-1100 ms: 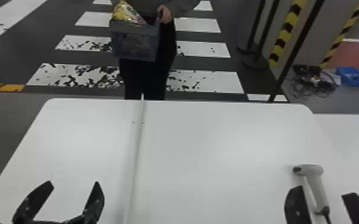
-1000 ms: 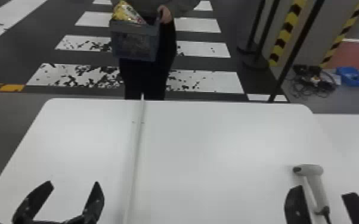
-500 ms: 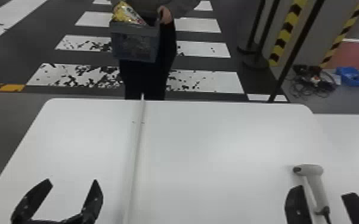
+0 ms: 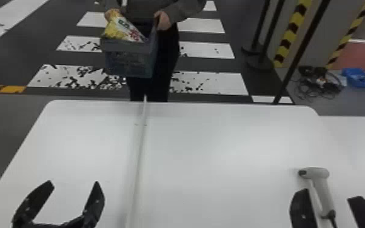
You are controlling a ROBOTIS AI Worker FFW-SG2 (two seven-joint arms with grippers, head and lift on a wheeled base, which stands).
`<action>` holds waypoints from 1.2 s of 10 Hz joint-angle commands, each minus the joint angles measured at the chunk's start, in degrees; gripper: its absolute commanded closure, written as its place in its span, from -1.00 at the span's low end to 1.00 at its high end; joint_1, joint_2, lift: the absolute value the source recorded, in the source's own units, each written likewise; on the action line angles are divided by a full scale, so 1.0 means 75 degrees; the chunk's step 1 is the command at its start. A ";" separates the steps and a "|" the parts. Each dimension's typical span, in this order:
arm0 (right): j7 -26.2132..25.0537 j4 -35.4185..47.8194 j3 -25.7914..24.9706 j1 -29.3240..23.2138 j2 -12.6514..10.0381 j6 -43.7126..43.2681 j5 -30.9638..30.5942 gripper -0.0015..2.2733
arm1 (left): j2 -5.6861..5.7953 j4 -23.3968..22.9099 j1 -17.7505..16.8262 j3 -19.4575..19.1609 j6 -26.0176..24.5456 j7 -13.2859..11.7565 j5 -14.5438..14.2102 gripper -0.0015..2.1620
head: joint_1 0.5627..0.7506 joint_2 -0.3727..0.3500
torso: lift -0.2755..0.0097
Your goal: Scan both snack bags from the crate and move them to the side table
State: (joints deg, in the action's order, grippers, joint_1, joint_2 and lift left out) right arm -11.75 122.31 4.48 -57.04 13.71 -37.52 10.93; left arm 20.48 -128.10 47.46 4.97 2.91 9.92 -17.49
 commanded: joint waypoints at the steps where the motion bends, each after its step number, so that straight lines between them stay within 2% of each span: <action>1: 0.0008 -0.0007 0.0000 0.0000 0.0000 -0.0018 -0.0004 -0.92 | 0.0000 0.0041 0.0000 0.0006 0.0132 0.0001 0.0011 -0.93 | 0.41 -0.16 | 0.26; 11: 0.0008 -0.0007 0.0000 -0.0024 0.0035 -0.0018 -0.0086 -0.91 | 0.0011 0.0076 0.0000 0.0064 0.0437 0.0130 0.0058 -0.92 | 0.41 -0.13 | 0.26; 12: 0.0008 -0.0007 0.0012 -0.0024 0.0047 -0.0018 -0.0086 -0.91 | 0.0011 0.0076 0.0000 0.0076 0.0484 0.0259 0.0070 -0.92 | 0.41 -0.13 | 0.26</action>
State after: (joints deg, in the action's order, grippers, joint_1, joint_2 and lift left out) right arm -11.69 122.25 4.52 -57.22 14.04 -37.65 10.30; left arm 20.57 -127.53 47.46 5.48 6.28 11.78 -17.02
